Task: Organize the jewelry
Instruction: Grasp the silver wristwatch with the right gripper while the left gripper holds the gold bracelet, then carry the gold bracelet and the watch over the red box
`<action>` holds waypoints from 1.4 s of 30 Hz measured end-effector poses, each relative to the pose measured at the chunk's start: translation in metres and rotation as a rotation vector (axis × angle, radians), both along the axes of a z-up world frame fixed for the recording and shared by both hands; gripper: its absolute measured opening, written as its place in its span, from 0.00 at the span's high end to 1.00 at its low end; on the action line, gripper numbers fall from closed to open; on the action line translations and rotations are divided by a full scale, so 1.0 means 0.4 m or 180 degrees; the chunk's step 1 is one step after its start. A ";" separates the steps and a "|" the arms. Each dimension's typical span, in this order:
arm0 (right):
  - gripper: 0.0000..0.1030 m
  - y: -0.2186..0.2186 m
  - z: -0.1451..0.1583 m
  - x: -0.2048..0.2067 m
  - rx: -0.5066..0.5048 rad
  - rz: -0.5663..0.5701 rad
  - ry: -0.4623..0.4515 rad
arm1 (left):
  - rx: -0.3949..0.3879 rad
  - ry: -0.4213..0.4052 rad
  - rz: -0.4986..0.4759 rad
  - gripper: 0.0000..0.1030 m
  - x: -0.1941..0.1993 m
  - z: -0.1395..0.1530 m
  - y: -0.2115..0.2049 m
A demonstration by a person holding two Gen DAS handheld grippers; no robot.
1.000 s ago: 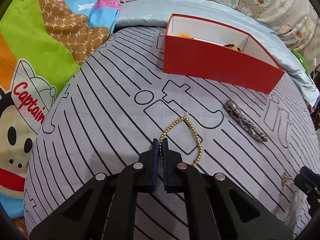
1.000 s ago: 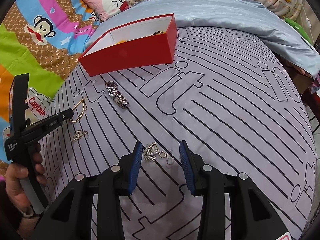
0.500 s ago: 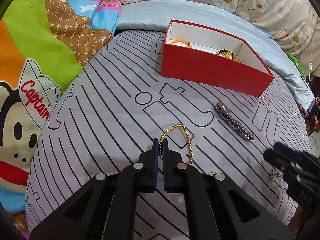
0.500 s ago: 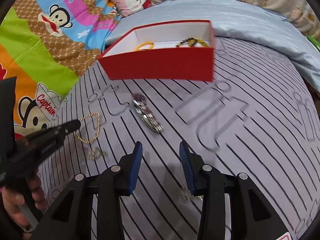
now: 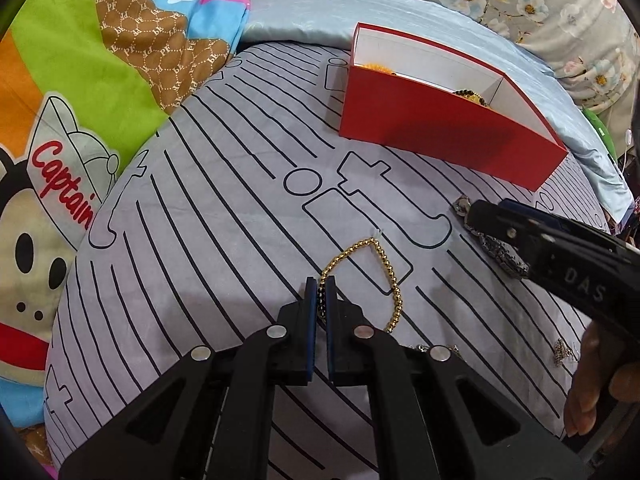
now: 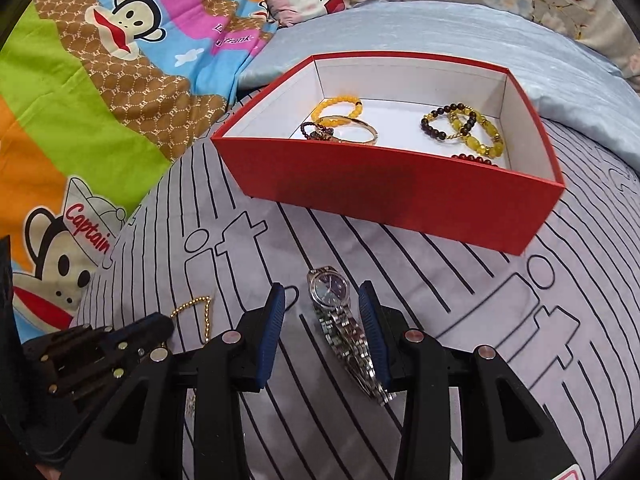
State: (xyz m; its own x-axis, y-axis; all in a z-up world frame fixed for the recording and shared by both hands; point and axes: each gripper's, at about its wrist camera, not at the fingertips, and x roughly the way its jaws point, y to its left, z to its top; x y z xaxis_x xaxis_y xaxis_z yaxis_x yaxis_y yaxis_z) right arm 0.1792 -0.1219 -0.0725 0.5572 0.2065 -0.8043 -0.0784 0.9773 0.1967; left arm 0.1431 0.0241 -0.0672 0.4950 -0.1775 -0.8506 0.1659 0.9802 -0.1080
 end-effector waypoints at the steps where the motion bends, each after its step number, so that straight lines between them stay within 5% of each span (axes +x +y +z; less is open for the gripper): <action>1: 0.63 0.001 -0.003 0.006 0.0001 0.0001 0.0005 | -0.0009 0.0007 0.0002 0.97 0.001 0.000 0.000; 8: 0.66 -0.005 -0.034 0.025 0.0028 -0.0030 0.0065 | -0.0020 0.0032 0.0023 0.97 0.011 -0.005 0.001; 12: 0.78 -0.003 -0.038 0.026 0.0008 -0.0055 0.0069 | -0.0013 0.0020 0.0031 0.97 0.031 -0.006 -0.009; 29: 0.79 -0.028 -0.028 -0.045 0.0074 -0.0276 0.0062 | -0.0108 -0.0003 0.0020 0.97 0.074 -0.001 -0.033; 42: 0.79 -0.066 0.073 -0.125 0.0116 -0.0417 -0.0206 | -0.0248 -0.0227 -0.0136 0.97 0.033 0.097 -0.062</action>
